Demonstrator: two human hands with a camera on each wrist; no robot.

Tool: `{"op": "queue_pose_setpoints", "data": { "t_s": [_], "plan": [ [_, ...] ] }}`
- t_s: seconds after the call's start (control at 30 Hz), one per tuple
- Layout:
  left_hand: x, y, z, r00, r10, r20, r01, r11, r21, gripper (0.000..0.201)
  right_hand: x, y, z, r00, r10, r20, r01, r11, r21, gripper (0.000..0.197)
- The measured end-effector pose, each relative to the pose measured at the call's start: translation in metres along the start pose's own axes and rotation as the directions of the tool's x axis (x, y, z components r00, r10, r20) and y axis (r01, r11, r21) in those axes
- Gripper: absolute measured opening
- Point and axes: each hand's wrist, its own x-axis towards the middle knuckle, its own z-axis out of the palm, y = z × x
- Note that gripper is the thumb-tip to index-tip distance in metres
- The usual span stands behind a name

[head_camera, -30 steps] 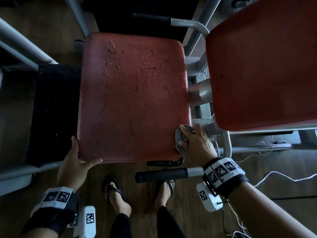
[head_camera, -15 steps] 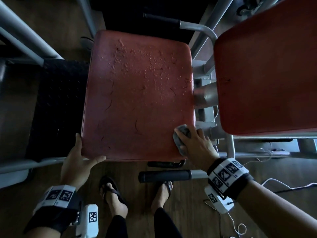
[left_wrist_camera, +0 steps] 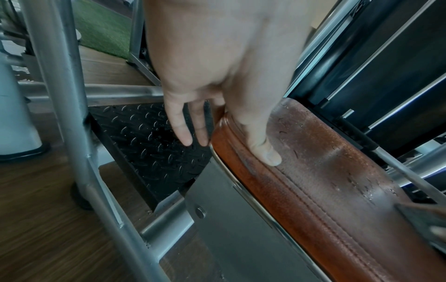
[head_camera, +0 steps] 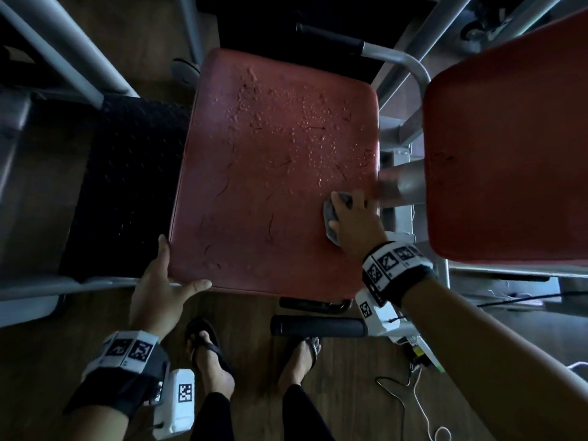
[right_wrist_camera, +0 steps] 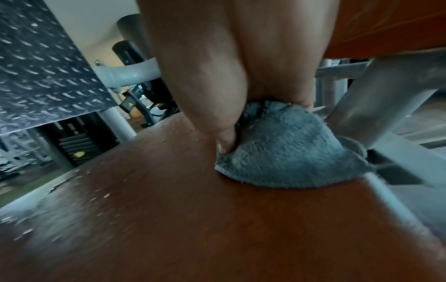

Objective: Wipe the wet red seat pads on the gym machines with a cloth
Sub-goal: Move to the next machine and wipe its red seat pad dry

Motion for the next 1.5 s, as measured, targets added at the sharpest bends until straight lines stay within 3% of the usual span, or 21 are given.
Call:
{"op": "queue_pose_setpoints", "data": {
  "t_s": [0.13,0.23,0.3,0.37,0.5,0.73,1.17,1.33,1.5],
  "plan": [
    [0.000,-0.002,0.000,1.000,0.000,0.003,0.000,1.000,-0.018,0.119,-0.009,-0.031,0.005,0.993,-0.115,0.016,0.115,0.993,-0.019,0.064],
    [-0.001,-0.002,0.001,1.000,0.014,-0.011,-0.014,1.000,0.004,0.119,-0.022,-0.048,0.009,0.921,-0.369,0.123,0.383,0.916,-0.119,0.054],
    [-0.002,-0.001,0.001,1.000,0.020,-0.007,-0.020,1.000,0.000,0.119,-0.041,-0.057,0.009,0.901,-0.405,0.154,0.424,0.897,-0.126,0.055],
    [-0.003,0.000,0.001,1.000,0.013,-0.005,-0.013,1.000,-0.015,0.119,-0.061,-0.065,0.009,0.901,-0.423,0.099,0.430,0.899,-0.080,0.062],
    [-0.004,0.003,0.000,1.000,0.018,-0.009,-0.018,1.000,-0.023,0.118,-0.061,-0.069,0.013,0.913,-0.395,0.107,0.400,0.916,-0.038,0.075],
    [-0.003,-0.002,0.000,0.999,0.021,-0.025,-0.022,1.000,-0.019,0.118,-0.062,-0.092,0.009,0.960,-0.258,0.105,0.265,0.963,-0.057,0.069],
    [-0.006,-0.007,0.002,0.996,0.077,-0.037,-0.077,0.997,0.001,0.117,-0.041,-0.112,-0.002,0.987,-0.132,0.087,0.134,0.991,-0.015,0.066],
    [-0.005,-0.007,0.002,0.998,0.049,-0.029,-0.049,0.999,-0.013,0.116,-0.061,-0.110,0.002,0.981,-0.166,0.103,0.169,0.985,-0.018,0.066],
    [-0.006,-0.009,0.002,0.995,0.080,-0.055,-0.081,0.997,-0.015,0.115,-0.038,-0.111,-0.005,0.992,-0.102,0.075,0.098,0.994,0.050,0.066]
  ]
}}
